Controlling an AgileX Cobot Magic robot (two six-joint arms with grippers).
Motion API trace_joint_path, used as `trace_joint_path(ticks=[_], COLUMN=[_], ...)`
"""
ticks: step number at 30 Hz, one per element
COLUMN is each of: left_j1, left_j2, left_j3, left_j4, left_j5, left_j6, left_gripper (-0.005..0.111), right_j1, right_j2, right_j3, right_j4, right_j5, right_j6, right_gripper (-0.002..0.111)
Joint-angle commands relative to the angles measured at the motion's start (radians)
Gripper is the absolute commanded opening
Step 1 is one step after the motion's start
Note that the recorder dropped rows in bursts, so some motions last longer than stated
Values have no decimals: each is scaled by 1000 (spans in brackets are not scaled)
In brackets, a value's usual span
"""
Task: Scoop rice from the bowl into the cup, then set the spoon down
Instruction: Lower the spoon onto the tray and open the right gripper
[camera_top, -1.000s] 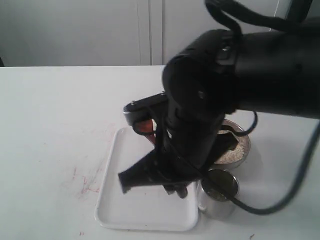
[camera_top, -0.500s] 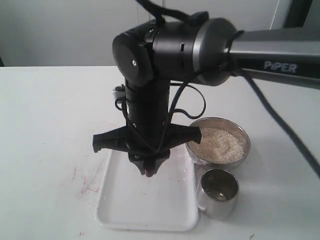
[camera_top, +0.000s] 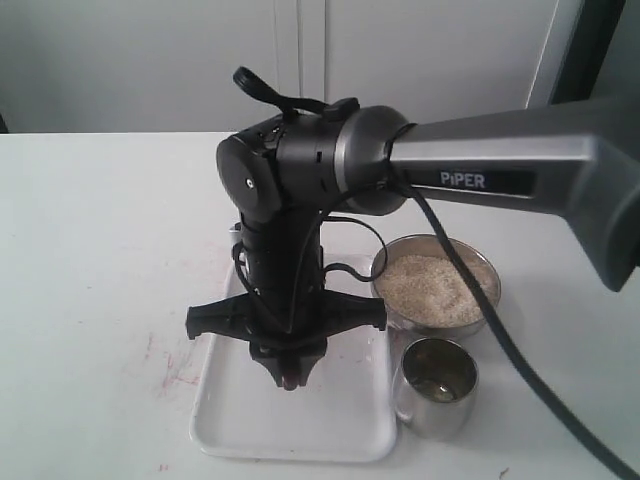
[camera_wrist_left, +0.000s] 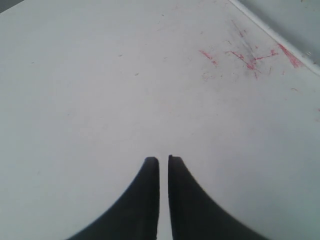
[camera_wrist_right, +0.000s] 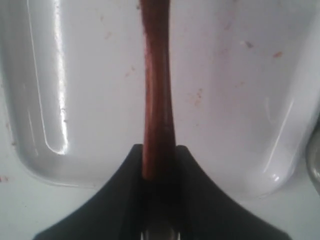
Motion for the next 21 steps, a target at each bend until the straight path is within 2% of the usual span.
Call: trace_joint_path(ticks=[1, 21], left_j1=[-7, -7], left_j2=[0, 0], left_j3=[9, 9], left_j4=[-6, -6], left_j5=[49, 49], left_j6=[-6, -6], left_gripper=[14, 14], right_j1=[-17, -60], right_j2=[10, 32], right_j3=[4, 4], right_j4=[4, 30], right_j5=[-27, -11], right_j6=[29, 53], right_gripper=[0, 0])
